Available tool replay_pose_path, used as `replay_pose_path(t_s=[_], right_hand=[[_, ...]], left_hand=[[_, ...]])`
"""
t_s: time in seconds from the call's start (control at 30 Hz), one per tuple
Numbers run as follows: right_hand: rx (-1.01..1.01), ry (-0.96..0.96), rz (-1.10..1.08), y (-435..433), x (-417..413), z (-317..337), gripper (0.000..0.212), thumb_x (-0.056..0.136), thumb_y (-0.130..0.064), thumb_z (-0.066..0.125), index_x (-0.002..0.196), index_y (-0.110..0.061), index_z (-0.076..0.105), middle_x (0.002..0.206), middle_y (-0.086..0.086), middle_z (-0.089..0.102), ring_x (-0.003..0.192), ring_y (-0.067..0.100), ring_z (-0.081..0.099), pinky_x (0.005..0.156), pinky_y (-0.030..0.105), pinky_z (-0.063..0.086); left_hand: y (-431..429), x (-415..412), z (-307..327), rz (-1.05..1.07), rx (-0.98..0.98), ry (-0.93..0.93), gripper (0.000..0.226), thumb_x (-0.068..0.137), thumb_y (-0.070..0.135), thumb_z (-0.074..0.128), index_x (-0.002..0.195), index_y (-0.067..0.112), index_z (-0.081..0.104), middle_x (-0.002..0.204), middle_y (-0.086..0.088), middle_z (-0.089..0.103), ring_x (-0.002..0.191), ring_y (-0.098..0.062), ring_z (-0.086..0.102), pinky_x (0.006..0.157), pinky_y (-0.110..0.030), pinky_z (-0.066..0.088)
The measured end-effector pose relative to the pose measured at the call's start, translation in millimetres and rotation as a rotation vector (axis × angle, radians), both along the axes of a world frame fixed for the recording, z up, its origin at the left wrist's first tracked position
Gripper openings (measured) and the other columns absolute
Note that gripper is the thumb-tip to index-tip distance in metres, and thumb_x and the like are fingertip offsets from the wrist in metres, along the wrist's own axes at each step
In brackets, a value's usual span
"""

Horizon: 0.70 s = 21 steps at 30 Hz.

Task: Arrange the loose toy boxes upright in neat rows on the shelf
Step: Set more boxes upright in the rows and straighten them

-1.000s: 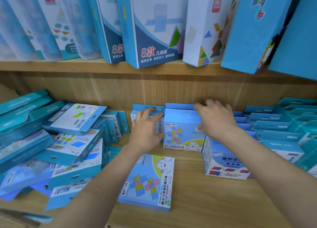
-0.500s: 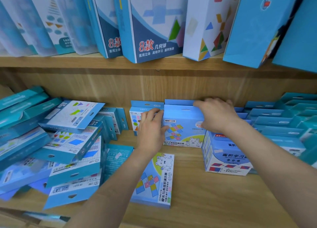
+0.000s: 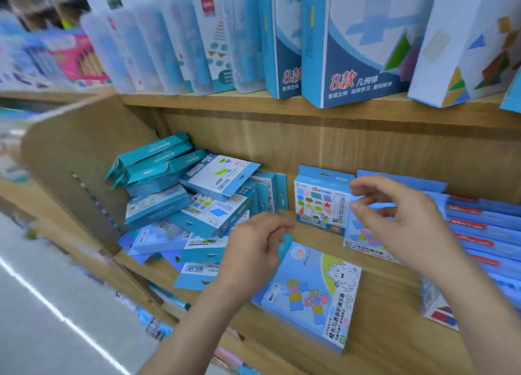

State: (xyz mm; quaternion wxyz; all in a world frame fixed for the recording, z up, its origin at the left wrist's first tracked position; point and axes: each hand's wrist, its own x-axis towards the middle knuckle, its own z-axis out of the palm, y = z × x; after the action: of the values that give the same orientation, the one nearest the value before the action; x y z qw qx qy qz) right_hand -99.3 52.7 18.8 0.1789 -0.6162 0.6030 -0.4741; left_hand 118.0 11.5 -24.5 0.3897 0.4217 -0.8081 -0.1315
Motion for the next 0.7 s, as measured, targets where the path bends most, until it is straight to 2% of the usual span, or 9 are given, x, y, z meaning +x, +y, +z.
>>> replay_pose_path(t_s=[0.13,0.23,0.33,0.43,0.53,0.6,0.7], right_hand=[[0.036,-0.136,0.129,-17,37,-8,0.025,0.083,-0.009,0.067,0.092,-0.032,0.066,0.089,-0.010,0.069,0.078,0.000,0.062,0.067,0.014,0.049],[0.052,-0.163,0.193,-29,70,-14,0.024,0.084,-0.007,0.066,0.089,-0.031,0.067,0.085,-0.007,0.069,0.076,0.002,0.061,0.068,0.013,0.047],[0.077,-0.196,0.240,-43,108,-15,0.021,0.085,-0.007,0.065,0.088,-0.027,0.068,0.084,-0.007,0.070,0.076,0.001,0.061,0.067,0.006,0.044],[0.042,-0.195,0.222,-60,147,-12,0.019,0.086,-0.013,0.065,0.088,-0.032,0.067,0.086,-0.014,0.071,0.082,-0.003,0.063,0.071,0.006,0.045],[-0.023,-0.177,0.193,-77,189,1,0.019,0.087,-0.020,0.064,0.093,-0.038,0.064,0.094,-0.017,0.069,0.089,-0.007,0.060,0.074,0.006,0.045],[-0.057,-0.148,0.192,-88,219,14,0.019,0.087,-0.024,0.063,0.098,-0.041,0.061,0.102,-0.018,0.065,0.094,-0.006,0.059,0.078,0.013,0.048],[-0.097,0.002,0.219,-104,258,28,0.027,0.088,-0.030,0.060,0.114,-0.039,0.057,0.114,-0.025,0.057,0.107,-0.008,0.050,0.089,0.017,0.042]], left_hand=[[-3,53,11,0.125,-0.074,-0.092,0.029,0.080,-0.002,0.051,0.085,0.019,0.070,0.085,0.006,0.067,0.079,-0.009,0.062,0.070,-0.025,0.049],[-10,91,27,0.208,-0.140,-0.098,0.026,0.081,0.001,0.050,0.084,0.017,0.070,0.087,0.005,0.068,0.085,-0.013,0.063,0.075,-0.028,0.048],[-24,131,47,0.269,-0.254,-0.117,0.020,0.084,0.006,0.053,0.089,0.015,0.070,0.091,0.004,0.068,0.088,-0.014,0.060,0.076,-0.029,0.047],[-47,177,66,0.360,-0.333,-0.091,0.017,0.088,0.011,0.056,0.099,0.016,0.068,0.099,0.004,0.065,0.094,-0.014,0.058,0.080,-0.031,0.049],[-74,223,82,0.400,-0.292,-0.105,0.025,0.087,0.013,0.061,0.111,0.021,0.062,0.107,0.006,0.061,0.101,-0.016,0.053,0.086,-0.029,0.045],[-92,249,87,0.392,-0.199,-0.159,0.035,0.086,0.020,0.062,0.120,0.024,0.056,0.116,0.007,0.058,0.109,-0.015,0.050,0.089,-0.022,0.037],[-113,269,81,0.362,-0.014,-0.285,0.049,0.089,0.035,0.059,0.134,0.024,0.043,0.132,0.006,0.051,0.122,-0.016,0.045,0.094,-0.027,0.036]])
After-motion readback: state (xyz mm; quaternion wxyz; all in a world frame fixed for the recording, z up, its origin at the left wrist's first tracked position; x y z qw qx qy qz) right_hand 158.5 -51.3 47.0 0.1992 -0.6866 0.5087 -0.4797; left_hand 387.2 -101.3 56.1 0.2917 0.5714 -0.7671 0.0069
